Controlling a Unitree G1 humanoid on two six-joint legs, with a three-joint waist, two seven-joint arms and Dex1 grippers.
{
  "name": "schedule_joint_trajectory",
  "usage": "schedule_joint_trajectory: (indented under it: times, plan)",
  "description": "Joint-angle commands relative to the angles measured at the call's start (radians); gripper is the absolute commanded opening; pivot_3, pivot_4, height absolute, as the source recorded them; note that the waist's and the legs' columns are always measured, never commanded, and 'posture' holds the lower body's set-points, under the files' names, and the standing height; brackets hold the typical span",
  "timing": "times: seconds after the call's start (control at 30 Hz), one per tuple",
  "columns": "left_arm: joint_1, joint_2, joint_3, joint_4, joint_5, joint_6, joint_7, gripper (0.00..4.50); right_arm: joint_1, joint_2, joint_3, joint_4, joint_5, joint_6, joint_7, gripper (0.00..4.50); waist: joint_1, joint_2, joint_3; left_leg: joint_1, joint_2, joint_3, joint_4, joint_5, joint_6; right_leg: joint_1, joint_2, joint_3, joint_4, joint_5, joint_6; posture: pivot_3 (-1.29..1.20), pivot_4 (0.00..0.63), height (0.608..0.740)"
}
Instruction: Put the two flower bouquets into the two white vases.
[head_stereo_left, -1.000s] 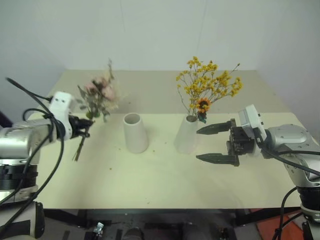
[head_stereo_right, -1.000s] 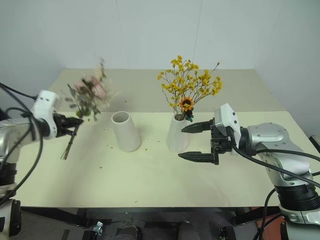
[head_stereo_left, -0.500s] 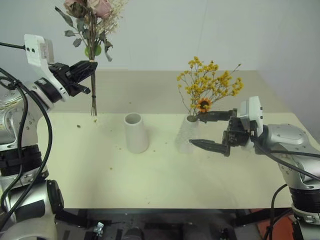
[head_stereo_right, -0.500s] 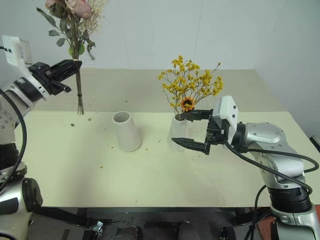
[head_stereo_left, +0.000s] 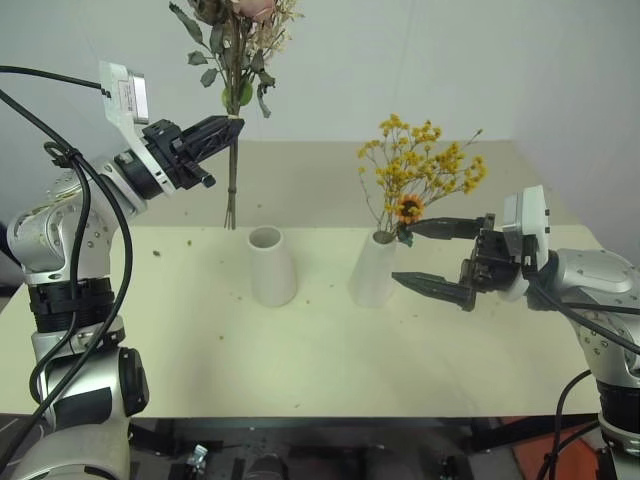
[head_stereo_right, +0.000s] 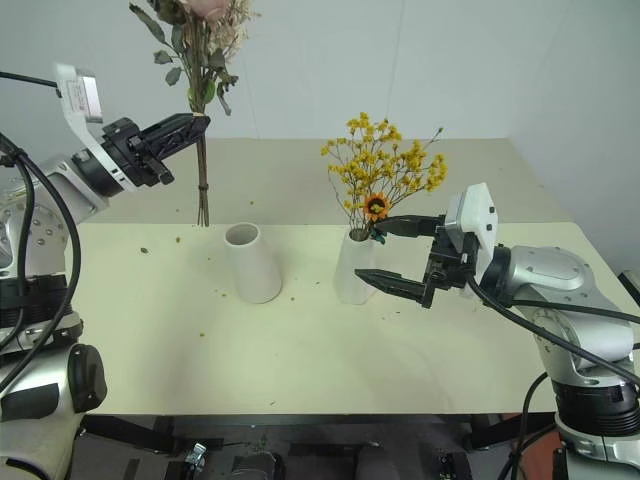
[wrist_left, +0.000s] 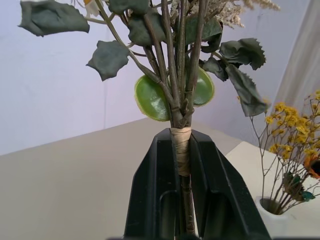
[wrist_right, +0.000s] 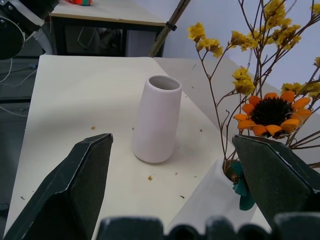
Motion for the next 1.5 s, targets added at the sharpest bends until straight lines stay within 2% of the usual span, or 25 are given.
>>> schedule_joint_trajectory:
  times: [0.03,0.17,0.57,1.03,1.5]
  plan:
    - [-0.036,0.012,0.022,-0.028,-0.051,0.002,-0.02,0.1,0.001,-0.018,-0.042,-0.037,0.048,0.012,0.016,4.5,0.0,0.0,0.0,0.0,0.0,0.0,0.0,0.0,0.0,0.0,0.0,0.0,0.0,0.0,0.0,0.0,0.15,0.74]
    - [-0.028,0.011,0.023,-0.037,-0.077,0.003,-0.03,0.1,0.005,-0.026,-0.049,-0.039,0.074,0.027,0.032,4.5,0.0,0.0,0.0,0.0,0.0,0.0,0.0,0.0,0.0,0.0,0.0,0.0,0.0,0.0,0.0,0.0,0.15,0.74]
    - [0.07,-0.1,0.003,-0.048,-0.058,-0.227,-0.094,0.1,0.006,-0.023,-0.051,-0.035,0.084,0.024,0.03,4.5,0.001,0.0,0.0,0.0,0.0,0.0,0.0,0.0,0.0,0.0,0.0,0.0,0.0,0.0,0.0,0.0,0.15,0.74]
    - [0.166,-0.208,-0.051,0.01,0.047,-0.445,-0.069,0.1,0.009,-0.021,-0.054,-0.037,0.089,0.025,0.025,4.5,0.003,0.0,0.0,0.0,0.0,0.0,0.0,0.0,0.0,0.001,0.0,0.0,0.0,0.0,0.0,0.0,0.15,0.74]
    - [0.215,-0.238,-0.06,0.025,0.077,-0.507,-0.052,0.1,0.024,-0.026,-0.058,-0.048,0.103,0.022,0.012,4.5,0.003,0.0,0.0,0.0,0.0,0.0,0.0,0.0,0.0,0.001,0.0,0.0,0.0,0.0,0.0,0.0,0.15,0.74]
